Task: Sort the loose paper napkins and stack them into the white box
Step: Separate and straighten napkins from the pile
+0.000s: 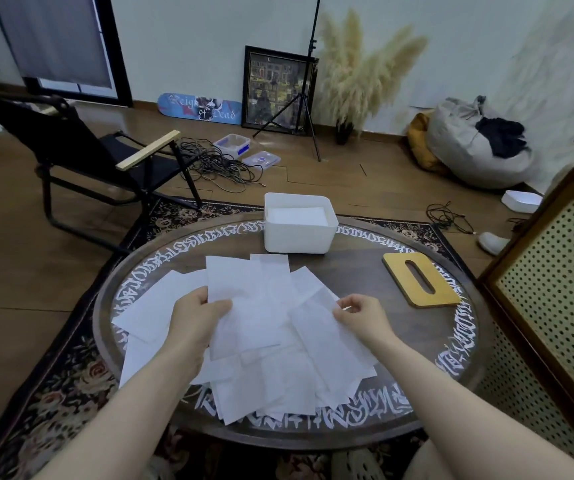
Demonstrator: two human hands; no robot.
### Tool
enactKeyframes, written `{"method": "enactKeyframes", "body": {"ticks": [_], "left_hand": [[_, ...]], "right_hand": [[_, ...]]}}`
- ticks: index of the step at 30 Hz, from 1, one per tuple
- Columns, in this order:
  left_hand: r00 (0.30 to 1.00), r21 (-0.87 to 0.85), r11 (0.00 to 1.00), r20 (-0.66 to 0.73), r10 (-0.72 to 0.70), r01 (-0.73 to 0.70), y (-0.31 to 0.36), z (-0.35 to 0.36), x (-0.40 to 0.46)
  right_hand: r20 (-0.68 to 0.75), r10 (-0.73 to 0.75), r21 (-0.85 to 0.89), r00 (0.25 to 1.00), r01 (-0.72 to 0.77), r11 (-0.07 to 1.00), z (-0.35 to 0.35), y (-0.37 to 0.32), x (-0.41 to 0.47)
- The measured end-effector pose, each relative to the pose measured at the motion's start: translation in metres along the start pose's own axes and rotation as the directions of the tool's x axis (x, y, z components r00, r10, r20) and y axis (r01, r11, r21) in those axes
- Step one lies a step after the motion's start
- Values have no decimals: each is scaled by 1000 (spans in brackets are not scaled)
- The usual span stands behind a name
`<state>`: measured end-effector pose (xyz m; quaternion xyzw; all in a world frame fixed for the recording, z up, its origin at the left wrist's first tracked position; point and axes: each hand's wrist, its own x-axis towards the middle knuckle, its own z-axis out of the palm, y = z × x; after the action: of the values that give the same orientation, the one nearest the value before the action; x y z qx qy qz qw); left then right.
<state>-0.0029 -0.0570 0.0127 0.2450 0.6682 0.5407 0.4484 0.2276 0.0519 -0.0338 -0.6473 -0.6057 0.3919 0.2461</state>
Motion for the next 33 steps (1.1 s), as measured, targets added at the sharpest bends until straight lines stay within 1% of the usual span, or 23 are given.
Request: {"method": "enactKeyframes", "body": {"ticks": [2,7,10,13,16,21,24,28,33], "left_hand": [[1000,13,1000,-1,-2,2,-1,0,1],[1000,37,999,3,-12,11,-3,4,2],[1000,35,999,16,-11,10,-3,7,1],[999,37,999,29,-18,17,-4,11,0],[999,34,999,34,-19,17,-4,12,-2],[999,28,999,28,-27,26,-4,11,-1],[999,21,999,32,-35,35,-5,12,0],[999,29,999,38,-36,35,-7,14,-1],[998,45,998,47,-37,35,-8,18,0]], "right_hand": [[24,43,-73,999,-41,996,2,7,6],[157,169,-245,973,-127,961,3,20,6],[216,215,-317,952,-140,938,2,22,4],[228,224,-353,947,-134,926,2,25,3],[215,221,-344,951,-138,929,3,30,4],[196,162,-301,967,-98,949,1,32,6],[158,132,-219,979,-96,971,-2,29,6],[133,113,-42,985,-108,993,-10,18,3],[110,92,28,990,-96,995,-16,7,-2]]}}
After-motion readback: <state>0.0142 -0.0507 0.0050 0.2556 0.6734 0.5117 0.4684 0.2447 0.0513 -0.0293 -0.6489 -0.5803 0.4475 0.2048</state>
